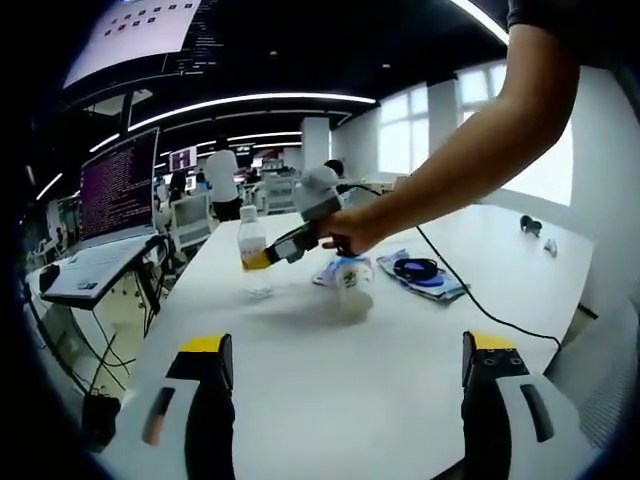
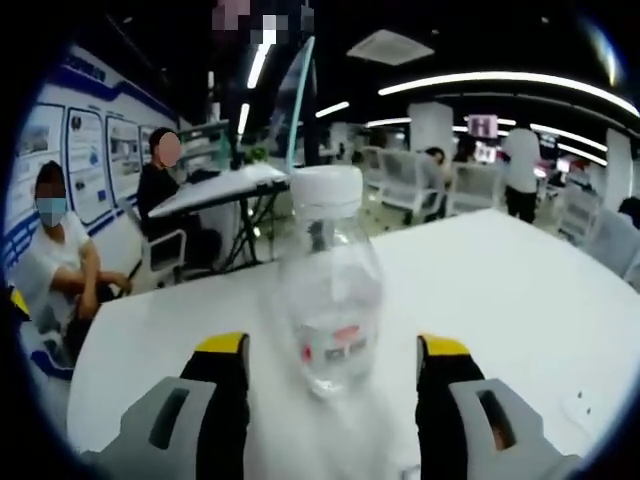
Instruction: Arrange the tabletop items into an orderly group along one side of the table until the central work area is clear of visible clutter.
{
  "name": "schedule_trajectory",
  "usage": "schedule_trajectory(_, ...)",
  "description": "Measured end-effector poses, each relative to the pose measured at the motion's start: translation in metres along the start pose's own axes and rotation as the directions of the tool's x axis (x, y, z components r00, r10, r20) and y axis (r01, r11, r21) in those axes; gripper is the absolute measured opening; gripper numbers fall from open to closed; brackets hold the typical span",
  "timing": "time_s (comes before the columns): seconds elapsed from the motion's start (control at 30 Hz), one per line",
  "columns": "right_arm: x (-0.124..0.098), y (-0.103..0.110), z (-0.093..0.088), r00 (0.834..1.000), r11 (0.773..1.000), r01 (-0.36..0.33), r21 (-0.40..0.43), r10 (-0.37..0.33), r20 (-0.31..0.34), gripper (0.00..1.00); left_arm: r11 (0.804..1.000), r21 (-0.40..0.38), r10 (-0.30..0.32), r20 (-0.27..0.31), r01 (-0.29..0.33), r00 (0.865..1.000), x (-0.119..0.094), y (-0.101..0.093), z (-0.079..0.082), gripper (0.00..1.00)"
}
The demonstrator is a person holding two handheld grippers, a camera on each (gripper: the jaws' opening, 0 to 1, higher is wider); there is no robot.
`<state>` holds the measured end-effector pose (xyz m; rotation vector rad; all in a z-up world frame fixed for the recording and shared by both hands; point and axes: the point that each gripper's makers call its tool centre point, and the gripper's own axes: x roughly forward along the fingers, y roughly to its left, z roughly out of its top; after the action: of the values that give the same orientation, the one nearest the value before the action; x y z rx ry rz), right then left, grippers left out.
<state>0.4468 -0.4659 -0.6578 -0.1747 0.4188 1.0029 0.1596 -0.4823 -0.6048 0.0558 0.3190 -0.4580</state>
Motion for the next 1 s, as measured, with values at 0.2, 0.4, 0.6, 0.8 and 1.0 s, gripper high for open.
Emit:
schedule_trajectory(0.2, -0.028, 0.0, -0.009, 1.0, 0.999, 0.02, 0.029, -0.02, 0.001, 0.69, 1.0, -0.003, -0.003, 0.009, 0.003, 1.0, -0.001, 0.0, 0.001, 0.96)
schedule_trajectory(0.4, -0.053, 0.0, -0.016, 0.999, 0.997, 0.044, 0.057, -0.045, 0.009, 0.7, 1.0, -0.003, -0.006, 0.015, 0.006, 1.0, -0.001, -0.001, 0.002, 0.96)
schedule_trajectory(0.6, -0.078, 0.002, -0.022, 0.997, 0.993, 0.072, 0.089, -0.074, 0.02, 0.73, 1.0, -0.004, -0.009, 0.019, 0.009, 1.0, -0.001, -0.002, 0.003, 0.96)
schedule_trajectory(0.8, -0.097, 0.008, -0.028, 0.995, 0.99, 0.09, 0.111, -0.093, 0.021, 0.78, 1.0, -0.002, -0.012, 0.017, 0.012, 1.0, -0.002, -0.003, 0.003, 0.96)
schedule_trajectory(1.0, -0.114, 0.012, -0.035, 0.994, 0.984, 0.104, 0.147, -0.109, 0.029, 0.79, 1.0, -0.001, -0.015, 0.021, 0.015, 1.0, -0.002, -0.003, 0.004, 0.96)
